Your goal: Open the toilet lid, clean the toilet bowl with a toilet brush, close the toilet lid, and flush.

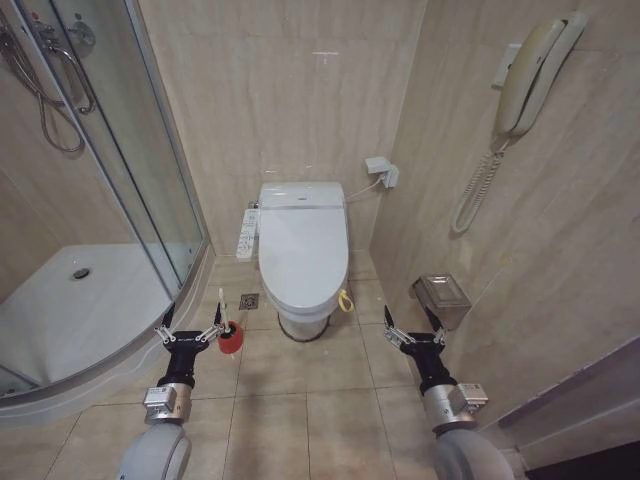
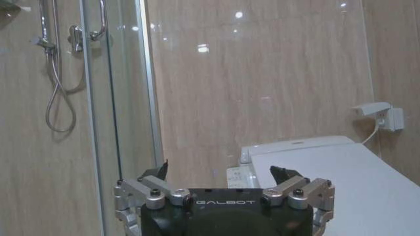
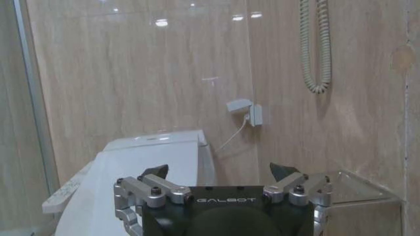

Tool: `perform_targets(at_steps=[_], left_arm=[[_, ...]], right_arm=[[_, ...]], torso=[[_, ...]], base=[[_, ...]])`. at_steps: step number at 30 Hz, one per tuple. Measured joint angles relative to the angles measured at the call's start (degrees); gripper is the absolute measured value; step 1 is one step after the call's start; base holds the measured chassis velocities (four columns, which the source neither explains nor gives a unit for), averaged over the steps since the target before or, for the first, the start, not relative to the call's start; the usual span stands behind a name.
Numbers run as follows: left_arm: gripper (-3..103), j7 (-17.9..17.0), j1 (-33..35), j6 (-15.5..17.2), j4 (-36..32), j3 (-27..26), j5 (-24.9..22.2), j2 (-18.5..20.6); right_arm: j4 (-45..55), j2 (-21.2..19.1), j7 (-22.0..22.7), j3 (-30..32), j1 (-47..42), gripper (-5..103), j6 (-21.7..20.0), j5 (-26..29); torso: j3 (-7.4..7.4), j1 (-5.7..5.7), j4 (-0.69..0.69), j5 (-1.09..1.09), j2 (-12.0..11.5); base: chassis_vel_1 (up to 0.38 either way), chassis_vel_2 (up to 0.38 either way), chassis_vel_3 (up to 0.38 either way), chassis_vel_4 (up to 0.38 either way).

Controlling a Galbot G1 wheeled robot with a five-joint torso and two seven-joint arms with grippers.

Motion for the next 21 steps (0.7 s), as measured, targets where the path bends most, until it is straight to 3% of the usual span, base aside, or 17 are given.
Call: perform_targets(at_steps=[14,21], left_arm=[[100,0.0,0.0,0.0,0.0,0.0,0.0,0.0],[100,0.0,0.0,0.0,0.0,0.0,0.0,0.0]], right_arm=[[-1.7,-0.1,0.5,0.4,0.3,100,2.1,0.1],[-1.8,-0.2,0.7,0.5,0.2,100,2.2,0.4]], torso=[[0.00,-0.01,0.00,0.00,0.0],[0.00,-0.01,-0.01,0.00,0.0]], base=[[-0.002,0.003,0.004,-0.002],[-0.102,0.093,0.107,-0.113]])
